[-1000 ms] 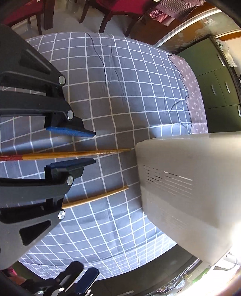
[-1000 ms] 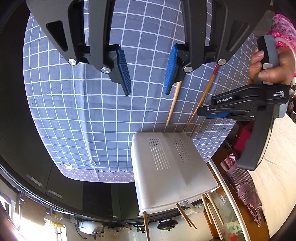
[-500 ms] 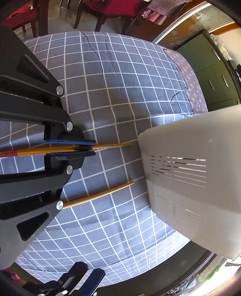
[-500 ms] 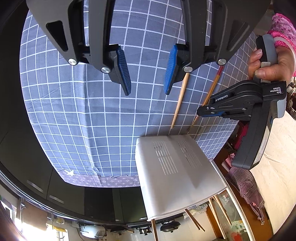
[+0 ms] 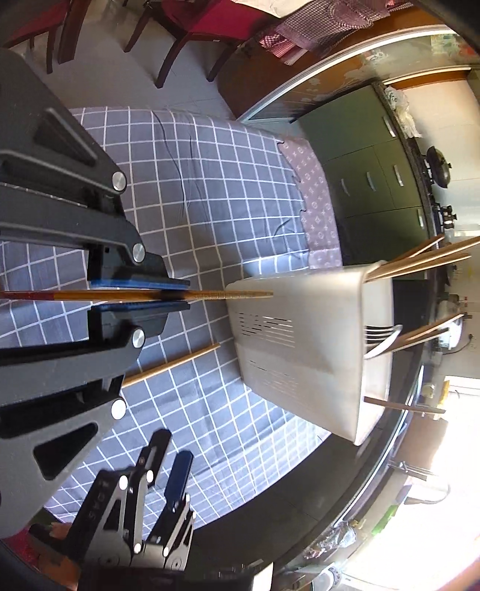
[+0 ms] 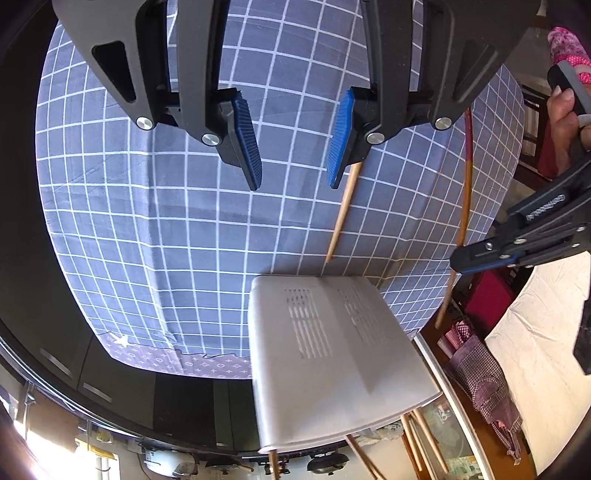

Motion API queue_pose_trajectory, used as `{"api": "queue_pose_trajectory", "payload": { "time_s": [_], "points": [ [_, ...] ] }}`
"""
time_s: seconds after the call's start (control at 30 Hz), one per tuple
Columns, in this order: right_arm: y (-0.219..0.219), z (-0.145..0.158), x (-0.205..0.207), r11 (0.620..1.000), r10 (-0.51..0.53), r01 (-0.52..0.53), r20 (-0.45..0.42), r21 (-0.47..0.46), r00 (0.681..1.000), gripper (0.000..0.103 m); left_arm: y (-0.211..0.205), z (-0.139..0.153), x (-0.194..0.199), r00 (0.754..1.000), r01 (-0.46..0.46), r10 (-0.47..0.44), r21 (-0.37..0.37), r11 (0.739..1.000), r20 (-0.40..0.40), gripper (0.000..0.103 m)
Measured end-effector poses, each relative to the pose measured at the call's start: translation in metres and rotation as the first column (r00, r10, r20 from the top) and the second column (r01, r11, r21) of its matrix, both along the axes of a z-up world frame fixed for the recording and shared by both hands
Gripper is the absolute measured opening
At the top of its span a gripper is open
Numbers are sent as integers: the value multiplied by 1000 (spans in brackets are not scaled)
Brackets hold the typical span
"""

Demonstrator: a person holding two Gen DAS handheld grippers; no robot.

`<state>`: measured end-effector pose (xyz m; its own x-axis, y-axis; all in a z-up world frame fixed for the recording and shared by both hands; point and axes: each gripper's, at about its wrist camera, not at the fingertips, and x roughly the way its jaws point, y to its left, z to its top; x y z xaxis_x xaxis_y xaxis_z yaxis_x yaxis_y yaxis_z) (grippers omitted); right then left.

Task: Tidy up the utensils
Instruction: 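Close the right tool on the last wooden chopstick and lift it upright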

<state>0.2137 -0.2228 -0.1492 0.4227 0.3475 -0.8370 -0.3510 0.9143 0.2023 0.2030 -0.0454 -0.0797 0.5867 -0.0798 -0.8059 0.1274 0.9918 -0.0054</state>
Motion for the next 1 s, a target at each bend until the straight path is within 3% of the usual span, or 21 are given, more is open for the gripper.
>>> {"api": "queue_pose_trajectory", "payload": {
  "time_s": [0.2,0.63,0.77,0.9,1.0],
  "points": [
    [43,-8,16,996,51,-53,-31,-78,998,37,7,29,-22,995,16,-14,-24,1000,99,6],
    [79,-34,35,985,24,-38,-87,-167,996,36,12,37,-35,990,40,-31,-63,997,137,6],
    [85,-37,38,984,10,-24,-81,-178,997,30,15,37,-37,990,46,-37,-65,997,139,6],
    [86,-39,37,983,0,-10,-58,-184,998,15,14,36,-38,989,51,-41,-66,997,142,6],
    [79,-39,35,986,-1,-8,-54,-166,999,8,13,36,-38,989,50,-41,-67,996,142,6]
  ]
}}
